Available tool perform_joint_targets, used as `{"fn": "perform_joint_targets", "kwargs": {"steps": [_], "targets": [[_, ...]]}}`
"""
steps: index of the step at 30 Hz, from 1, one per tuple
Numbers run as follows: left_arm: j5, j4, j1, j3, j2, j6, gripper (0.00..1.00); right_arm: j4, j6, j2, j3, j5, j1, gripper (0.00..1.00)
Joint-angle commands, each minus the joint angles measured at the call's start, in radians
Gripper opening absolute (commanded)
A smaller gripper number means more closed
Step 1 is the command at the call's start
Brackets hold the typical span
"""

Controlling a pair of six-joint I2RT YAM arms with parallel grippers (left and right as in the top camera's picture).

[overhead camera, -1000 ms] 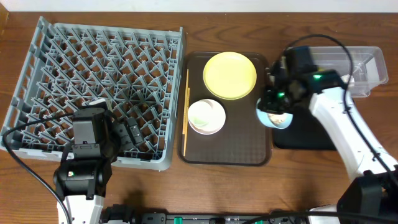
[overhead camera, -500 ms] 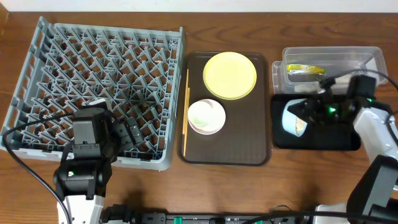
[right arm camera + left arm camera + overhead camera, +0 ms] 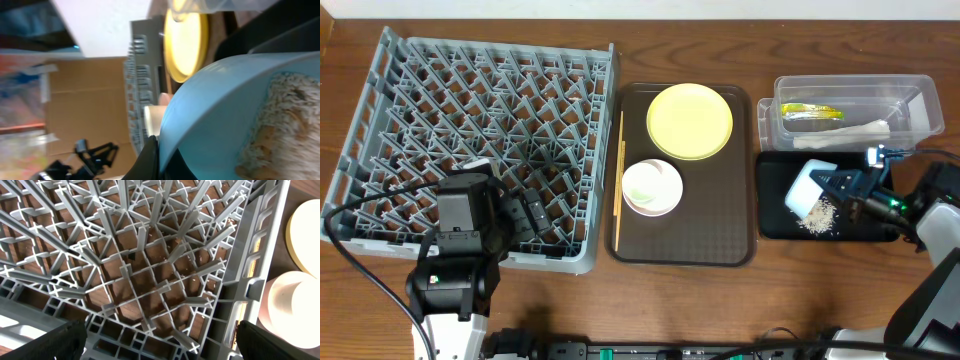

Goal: Sort waste into correct bins and load items into the dishwasher
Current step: 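Carry the blue bowl over the black tray and tip out the rice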

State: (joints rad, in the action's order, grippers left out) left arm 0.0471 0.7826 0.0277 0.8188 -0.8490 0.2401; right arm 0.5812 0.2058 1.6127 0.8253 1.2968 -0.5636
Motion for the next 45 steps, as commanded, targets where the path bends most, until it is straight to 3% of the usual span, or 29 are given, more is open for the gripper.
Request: {"fn": "perform_joint_targets", "kwargs": {"steps": [1, 5, 14, 23, 37, 40, 45], "targets": [[0.002, 0.002, -0.004, 0.018, 0.001, 0.009, 0.98, -0.019, 0.067, -0.002, -0.004, 0.158, -0.043, 0.01], [0.002, 0.002, -0.004, 0.018, 0.001, 0.009, 0.98, -0.062, 0.075, -0.003, -0.004, 0.262, -0.079, 0.01], [0.002, 0.002, -0.004, 0.018, 0.001, 0.009, 0.98, -0.137, 0.247, -0.003, -0.004, 0.262, -0.163, 0.01], [0.002, 0.002, -0.004, 0.018, 0.001, 0.009, 0.98, -0.17, 0.254, -0.003, -0.003, 0.26, -0.226, 0.01], [0.002, 0.002, -0.004, 0.018, 0.001, 0.009, 0.98, -0.177, 0.198, -0.003, -0.004, 0.143, -0.174, 0.01], [0.002, 0.002, -0.004, 0.018, 0.001, 0.009, 0.98, -0.13, 0.272, -0.003, -0.003, 0.006, -0.174, 0.01], [0.002, 0.003, -0.004, 0.018, 0.001, 0.009, 0.98, -0.179, 0.053, -0.007, -0.001, 0.264, -0.166, 0.01]]}}
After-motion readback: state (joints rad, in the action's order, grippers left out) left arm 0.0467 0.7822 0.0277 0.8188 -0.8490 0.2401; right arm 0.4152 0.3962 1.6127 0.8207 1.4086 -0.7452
